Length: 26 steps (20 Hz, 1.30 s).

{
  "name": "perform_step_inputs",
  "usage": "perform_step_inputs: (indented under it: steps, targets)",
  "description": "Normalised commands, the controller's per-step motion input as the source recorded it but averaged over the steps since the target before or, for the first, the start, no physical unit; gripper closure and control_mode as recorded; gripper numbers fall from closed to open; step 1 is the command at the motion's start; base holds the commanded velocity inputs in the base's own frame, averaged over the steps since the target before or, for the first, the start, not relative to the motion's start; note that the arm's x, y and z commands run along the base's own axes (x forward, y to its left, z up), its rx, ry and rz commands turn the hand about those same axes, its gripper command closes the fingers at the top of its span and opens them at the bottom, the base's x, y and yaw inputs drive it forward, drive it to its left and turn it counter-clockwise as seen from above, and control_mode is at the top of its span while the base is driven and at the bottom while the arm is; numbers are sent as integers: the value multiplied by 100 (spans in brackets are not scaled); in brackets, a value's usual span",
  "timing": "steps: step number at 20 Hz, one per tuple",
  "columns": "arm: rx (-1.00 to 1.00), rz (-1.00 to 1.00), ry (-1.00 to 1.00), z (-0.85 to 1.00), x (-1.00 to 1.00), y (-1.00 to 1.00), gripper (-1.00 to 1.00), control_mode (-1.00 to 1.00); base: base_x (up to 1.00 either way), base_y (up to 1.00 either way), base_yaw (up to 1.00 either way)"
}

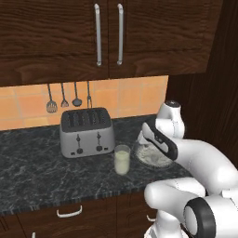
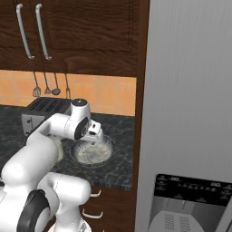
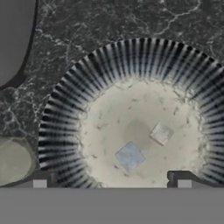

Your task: Grab a lemon wedge from the fridge and one ice cube from the ice bowl, and put them in the glass of lemonade.

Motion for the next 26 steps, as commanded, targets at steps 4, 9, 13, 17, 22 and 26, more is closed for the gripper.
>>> perform_step_inputs:
  steps: [4, 9, 13, 17, 22, 26]
  targets:
    - [0, 1, -8, -3, -30, -18, -100, -100, 0, 0, 0]
    - [-2, 3, 0, -23, -4, -12, -100, -100, 0, 0, 0]
    - [-7, 3, 0, -56, 0, -2, -100, -100, 0, 0, 0]
    - [-4, 2, 2, -41, 0, 0, -100, -100, 0, 0, 0]
    - [-4, 0, 6, -34, 7, 0, -100, -100, 0, 0, 0]
    - [-2, 0, 2, -13, 12, 0, -100, -100, 0, 0, 0]
